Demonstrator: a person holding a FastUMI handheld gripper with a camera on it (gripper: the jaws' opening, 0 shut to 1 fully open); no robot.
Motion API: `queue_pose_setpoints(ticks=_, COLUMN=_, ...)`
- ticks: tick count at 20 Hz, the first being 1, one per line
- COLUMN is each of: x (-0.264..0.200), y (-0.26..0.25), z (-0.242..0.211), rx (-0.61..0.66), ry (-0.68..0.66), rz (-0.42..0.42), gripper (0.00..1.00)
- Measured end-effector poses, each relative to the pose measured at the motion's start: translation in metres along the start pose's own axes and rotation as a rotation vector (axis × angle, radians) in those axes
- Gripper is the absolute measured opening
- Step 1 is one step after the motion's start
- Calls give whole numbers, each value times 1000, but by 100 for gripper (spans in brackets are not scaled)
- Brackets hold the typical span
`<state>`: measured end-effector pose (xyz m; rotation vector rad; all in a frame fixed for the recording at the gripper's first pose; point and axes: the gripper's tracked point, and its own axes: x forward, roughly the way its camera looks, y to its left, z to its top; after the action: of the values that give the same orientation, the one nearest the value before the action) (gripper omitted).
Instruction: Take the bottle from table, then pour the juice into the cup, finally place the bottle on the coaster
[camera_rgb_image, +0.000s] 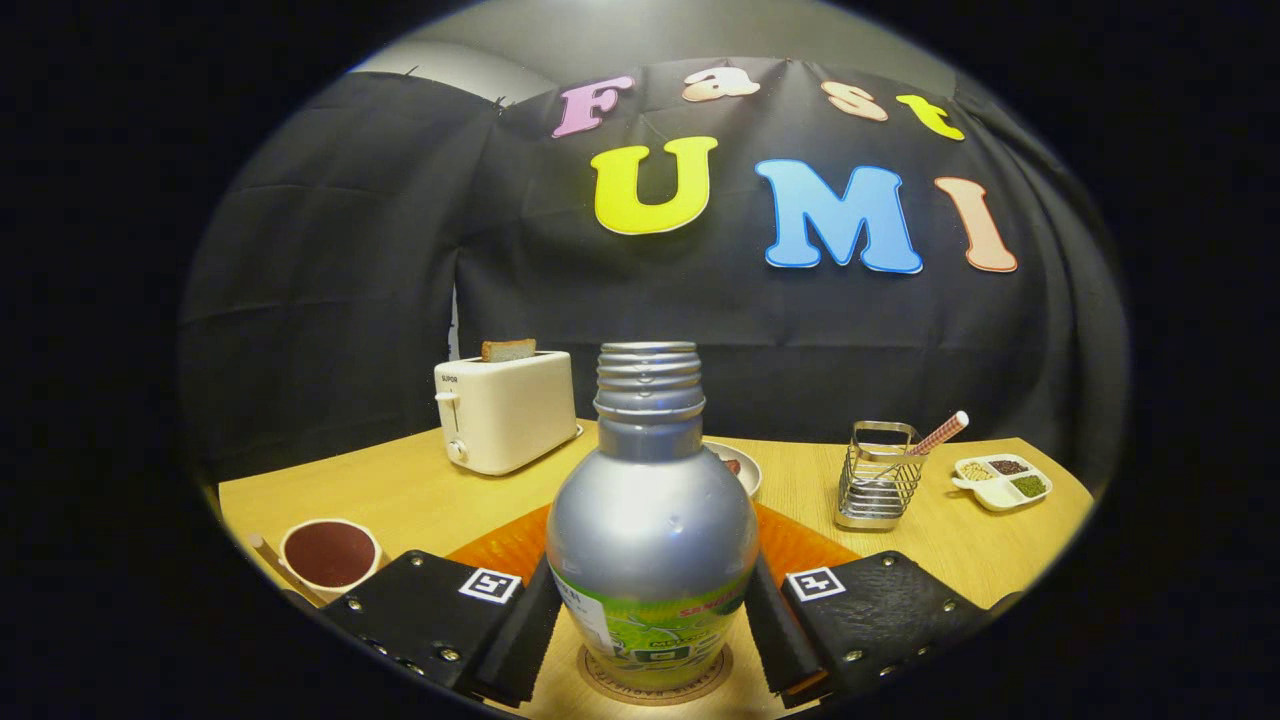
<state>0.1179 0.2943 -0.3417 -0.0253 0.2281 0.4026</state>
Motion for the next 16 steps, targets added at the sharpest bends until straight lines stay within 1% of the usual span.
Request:
queue_pose_setpoints(ticks=3, x=2, y=1, z=-3, rx=16, ry=-5, rz=6, gripper=82)
queue_pose_setpoints(ticks=12, x=1, y=3, z=-5, rx=0, ry=-28, rz=5, gripper=82)
queue_pose_setpoints(ticks=14, x=0, y=4, z=-3, rx=9, ry=-34, rz=8, gripper=83)
queue_pose_setpoints(ticks=16, x=-6, y=5, z=12, rx=38, ry=-63, rz=16, gripper=92)
